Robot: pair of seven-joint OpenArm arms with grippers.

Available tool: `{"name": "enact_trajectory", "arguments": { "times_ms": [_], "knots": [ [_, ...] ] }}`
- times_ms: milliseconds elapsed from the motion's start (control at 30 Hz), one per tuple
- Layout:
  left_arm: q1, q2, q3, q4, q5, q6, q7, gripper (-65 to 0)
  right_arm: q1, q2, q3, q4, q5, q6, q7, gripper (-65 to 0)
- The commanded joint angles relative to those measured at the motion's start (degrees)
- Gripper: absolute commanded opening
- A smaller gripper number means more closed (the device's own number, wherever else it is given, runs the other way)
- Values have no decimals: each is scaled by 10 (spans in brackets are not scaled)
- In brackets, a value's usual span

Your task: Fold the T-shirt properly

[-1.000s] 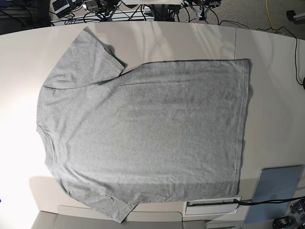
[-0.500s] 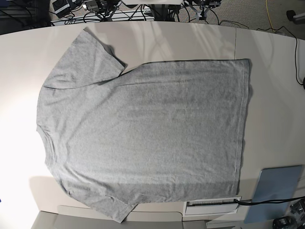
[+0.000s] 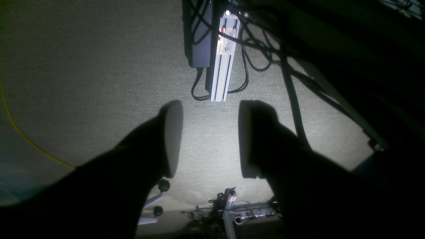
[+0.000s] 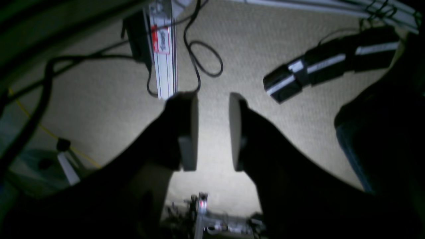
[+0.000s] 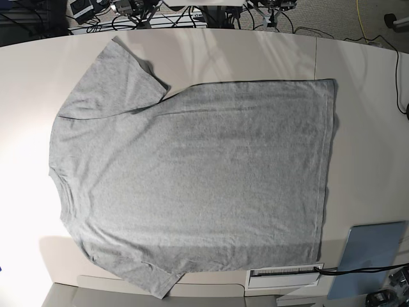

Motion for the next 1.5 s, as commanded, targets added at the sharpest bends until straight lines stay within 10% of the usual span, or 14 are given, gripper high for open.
{"name": "enact_trajectory", "arguments": {
  "times_ms": [0, 300, 600, 1033, 1467],
  "knots": [
    [12, -1, 0, 11, 1, -3, 2, -365, -4, 8, 1, 3, 2, 4, -3, -484],
    [138, -4, 0, 206, 3, -80, 6, -365, -88, 38, 1, 89, 6, 6, 2, -484],
    [296, -40, 0, 488, -150, -157, 107, -365, -276, 78, 1, 377, 92, 50, -54, -484],
    [505, -149, -2, 929, -217, -70, 148, -365, -564, 221, 11, 870, 171, 43, -133, -484],
    [351, -169, -6, 1019, -267, -32, 233, -365, -607, 228, 159, 1104, 171, 27, -204, -484]
  ]
}}
